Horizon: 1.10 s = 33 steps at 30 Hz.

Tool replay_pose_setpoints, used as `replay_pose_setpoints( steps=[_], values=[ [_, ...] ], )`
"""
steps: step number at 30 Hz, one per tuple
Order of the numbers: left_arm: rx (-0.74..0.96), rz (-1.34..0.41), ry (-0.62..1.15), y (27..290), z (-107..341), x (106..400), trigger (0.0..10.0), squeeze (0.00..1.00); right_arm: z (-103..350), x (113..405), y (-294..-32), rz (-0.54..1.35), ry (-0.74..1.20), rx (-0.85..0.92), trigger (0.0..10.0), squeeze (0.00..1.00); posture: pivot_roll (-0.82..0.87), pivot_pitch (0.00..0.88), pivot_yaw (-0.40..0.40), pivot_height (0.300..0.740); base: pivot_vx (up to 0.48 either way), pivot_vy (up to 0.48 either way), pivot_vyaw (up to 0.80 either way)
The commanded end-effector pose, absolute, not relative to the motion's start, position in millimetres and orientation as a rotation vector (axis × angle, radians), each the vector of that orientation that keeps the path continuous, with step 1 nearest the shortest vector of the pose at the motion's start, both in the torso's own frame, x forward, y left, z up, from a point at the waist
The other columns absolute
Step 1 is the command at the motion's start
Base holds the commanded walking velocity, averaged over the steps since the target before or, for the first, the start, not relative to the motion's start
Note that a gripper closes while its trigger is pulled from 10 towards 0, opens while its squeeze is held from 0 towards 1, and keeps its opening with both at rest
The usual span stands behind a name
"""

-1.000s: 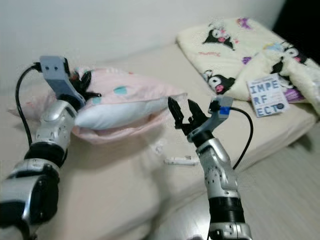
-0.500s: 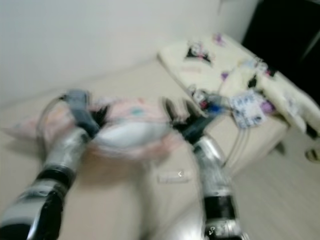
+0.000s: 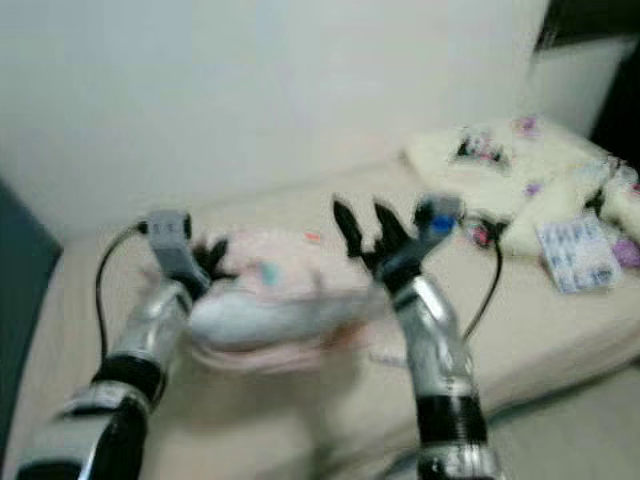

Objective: Clean up the room

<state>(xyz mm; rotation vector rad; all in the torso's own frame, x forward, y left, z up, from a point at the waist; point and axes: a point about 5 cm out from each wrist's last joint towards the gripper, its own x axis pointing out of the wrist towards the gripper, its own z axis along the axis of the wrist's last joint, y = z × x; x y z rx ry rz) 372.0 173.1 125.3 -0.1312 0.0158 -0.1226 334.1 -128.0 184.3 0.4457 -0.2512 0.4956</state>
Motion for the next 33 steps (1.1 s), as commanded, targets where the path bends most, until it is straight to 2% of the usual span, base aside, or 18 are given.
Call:
replay_pose_setpoints(
  steps=[1,13,16,24,33],
  values=[
    [-0.082,-0.149,-0.060,168.5,139.6,375.4,10.0,0.00,180.1,334.2,-129.4,0.479,-0.241,0.455,10.0,0.00,-0.18,0.068,0.040,0.740,0.000,0.000,0.00],
    [-0.084,-0.177,-0.081,159.7,149.3,380.2,10.0,0.00,179.2,334.3,-127.1,0.481,-0.244,0.444,10.0,0.00,-0.19,0.061,0.043,0.740,0.000,0.000,0.00],
    [-0.062,-0.164,-0.089,160.0,153.6,382.7,10.0,0.00,178.6,334.1,-125.5,0.484,-0.242,0.438,10.0,0.00,-0.19,0.060,0.044,0.740,0.000,0.480,0.00],
    [-0.036,0.009,-0.105,192.8,173.6,392.3,10.0,0.00,169.6,327.7,-110.3,0.529,-0.230,0.369,10.0,0.00,-0.19,0.059,0.047,0.740,0.000,0.480,0.00],
    [-0.039,0.063,-0.098,202.0,176.0,393.7,10.0,0.00,166.7,320.4,-99.7,0.613,-0.228,0.321,10.0,0.00,-0.20,0.062,0.048,0.740,0.000,0.479,0.78]
  ],
)
